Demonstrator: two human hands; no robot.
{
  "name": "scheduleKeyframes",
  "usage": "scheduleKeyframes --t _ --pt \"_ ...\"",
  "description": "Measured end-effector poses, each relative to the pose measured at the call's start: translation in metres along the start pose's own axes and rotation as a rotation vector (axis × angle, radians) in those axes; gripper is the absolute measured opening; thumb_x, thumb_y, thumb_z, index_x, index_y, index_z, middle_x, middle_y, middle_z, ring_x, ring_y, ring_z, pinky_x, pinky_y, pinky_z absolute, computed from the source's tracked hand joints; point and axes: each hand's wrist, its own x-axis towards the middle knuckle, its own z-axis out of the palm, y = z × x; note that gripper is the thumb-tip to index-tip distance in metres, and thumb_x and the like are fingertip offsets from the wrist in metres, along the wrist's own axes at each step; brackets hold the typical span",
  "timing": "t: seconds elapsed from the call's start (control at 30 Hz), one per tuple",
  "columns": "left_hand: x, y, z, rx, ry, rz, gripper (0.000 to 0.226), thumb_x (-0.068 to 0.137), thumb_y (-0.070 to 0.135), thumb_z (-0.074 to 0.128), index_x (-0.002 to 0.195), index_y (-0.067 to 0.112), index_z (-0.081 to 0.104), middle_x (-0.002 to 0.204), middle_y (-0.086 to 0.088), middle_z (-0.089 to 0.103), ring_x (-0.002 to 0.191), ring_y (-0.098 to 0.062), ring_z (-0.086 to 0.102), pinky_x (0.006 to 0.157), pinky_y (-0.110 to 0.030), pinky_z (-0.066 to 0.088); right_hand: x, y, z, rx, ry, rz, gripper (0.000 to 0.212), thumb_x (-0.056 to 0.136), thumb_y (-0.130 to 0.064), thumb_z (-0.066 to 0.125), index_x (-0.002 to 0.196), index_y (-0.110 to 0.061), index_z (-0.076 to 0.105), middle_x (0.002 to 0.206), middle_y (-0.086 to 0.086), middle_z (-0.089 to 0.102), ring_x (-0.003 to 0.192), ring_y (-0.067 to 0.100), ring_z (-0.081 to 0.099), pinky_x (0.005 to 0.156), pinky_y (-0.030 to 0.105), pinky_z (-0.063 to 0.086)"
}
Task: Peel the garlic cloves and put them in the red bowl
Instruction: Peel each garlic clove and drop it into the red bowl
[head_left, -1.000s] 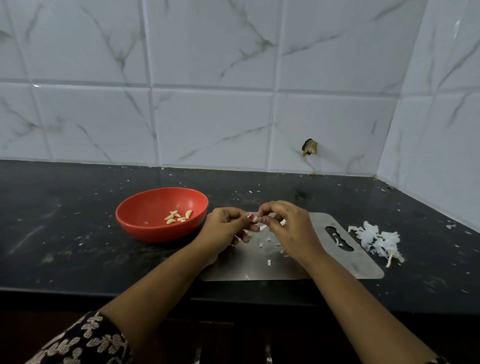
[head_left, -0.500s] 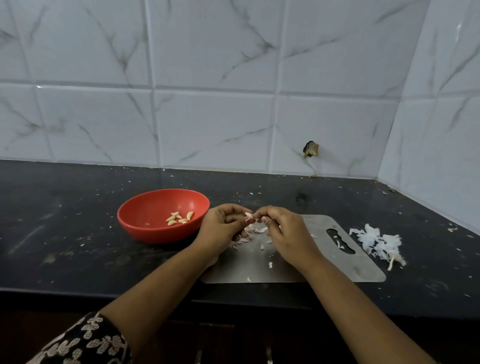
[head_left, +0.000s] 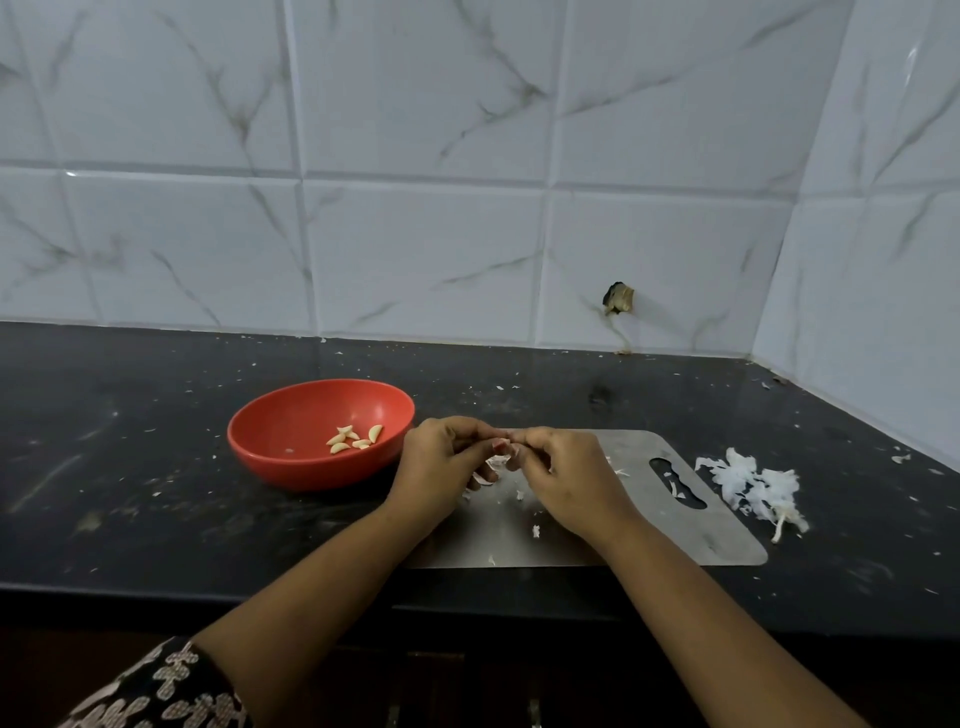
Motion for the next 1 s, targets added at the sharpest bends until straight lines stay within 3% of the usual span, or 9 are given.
scheduleKeyframes --t 0.07,0.13,0.2,0.3,0.47,0.6,0.73,0.87,1.0 --pt "-0.002 0.001 0.001 0.128 -0.002 0.078 0.018 0.087 0.005 0.067 0.082 0.021 0.071 0.064 0.007 0.07 0.055 -0.008 0.066 0.052 -0.018 0.049 -0.001 0.001 -0.002 -0.024 -0.006 -0.008 0.025 0.095 -0.019 0.056 0.115 -0.023 0.071 0.08 -0.004 0.072 0.058 0.007 0.058 0.057 0.028 0.051" --pt "-0.004 0.002 0.002 0.211 0.017 0.14 0.02 0.085 0.005 0.069 0.08 0.024 0.071 0.066 0.008 0.07 0.056 -0.007 0.066 0.054 -0.017 0.05 -0.001 0.0 -0.002 -0.047 -0.012 -0.017 0.025 0.094 -0.018 0.057 0.113 -0.023 0.072 0.071 -0.011 0.067 0.054 0.007 0.055 0.052 0.022 0.045" --pt "-0.004 0.002 0.002 0.246 0.036 0.167 0.018 0.084 0.005 0.07 0.079 0.022 0.072 0.067 0.007 0.07 0.056 -0.006 0.066 0.057 -0.016 0.051 -0.002 -0.004 -0.001 -0.077 -0.02 -0.038 0.024 0.095 -0.017 0.056 0.113 -0.021 0.071 0.075 -0.011 0.065 0.057 0.004 0.055 0.054 0.015 0.041" --pt "-0.004 0.0 0.003 0.286 0.062 0.186 0.013 0.083 0.003 0.071 0.079 0.016 0.074 0.068 0.006 0.072 0.057 -0.004 0.066 0.06 -0.019 0.053 -0.002 -0.007 -0.001 -0.109 -0.034 -0.055 0.021 0.096 -0.017 0.054 0.106 -0.013 0.072 0.084 0.002 0.07 0.068 0.01 0.061 0.062 0.027 0.05" --pt "-0.005 0.001 0.004 0.311 0.044 0.185 0.011 0.085 0.004 0.069 0.082 0.013 0.074 0.068 0.008 0.07 0.058 -0.001 0.066 0.059 -0.017 0.053 -0.003 -0.01 -0.002 -0.114 -0.032 -0.043 0.017 0.095 -0.016 0.055 0.087 -0.011 0.068 0.065 -0.009 0.053 0.056 0.004 0.047 0.054 0.016 0.031" --pt "-0.005 0.002 0.004 0.247 0.036 0.143 0.008 0.085 0.005 0.07 0.082 0.011 0.073 0.068 0.009 0.069 0.058 -0.003 0.067 0.058 -0.018 0.054 -0.002 -0.008 -0.003 -0.076 -0.017 -0.025 0.016 0.095 -0.016 0.057 0.095 -0.011 0.072 0.071 -0.006 0.06 0.057 0.004 0.052 0.055 0.013 0.035" --pt "-0.004 0.004 0.003 0.112 0.033 0.06 0.01 0.086 0.002 0.067 0.086 0.011 0.072 0.074 -0.001 0.072 0.062 -0.014 0.069 0.062 -0.026 0.058 -0.001 -0.006 -0.002 0.027 0.033 0.047 0.013 0.092 -0.014 0.06 0.094 -0.013 0.073 0.067 -0.002 0.065 0.056 0.009 0.059 0.056 0.025 0.049" --pt "-0.001 0.003 0.003 -0.03 0.035 -0.024 0.012 0.089 -0.002 0.061 0.091 0.008 0.069 0.078 -0.009 0.072 0.066 -0.021 0.07 0.062 -0.028 0.057 0.001 -0.004 -0.003 0.175 0.097 0.134 0.008 0.087 -0.012 0.068 0.089 -0.016 0.075 0.062 -0.014 0.061 0.053 -0.002 0.058 0.051 0.011 0.044" --pt "-0.002 0.005 0.001 -0.16 -0.003 -0.066 0.016 0.088 -0.001 0.062 0.088 0.013 0.07 0.081 -0.008 0.074 0.07 -0.019 0.07 0.06 -0.024 0.053 0.001 -0.003 -0.004 0.238 0.078 0.138 0.013 0.083 -0.019 0.076 0.095 -0.022 0.073 0.078 -0.013 0.069 0.062 0.002 0.064 0.056 0.015 0.05"
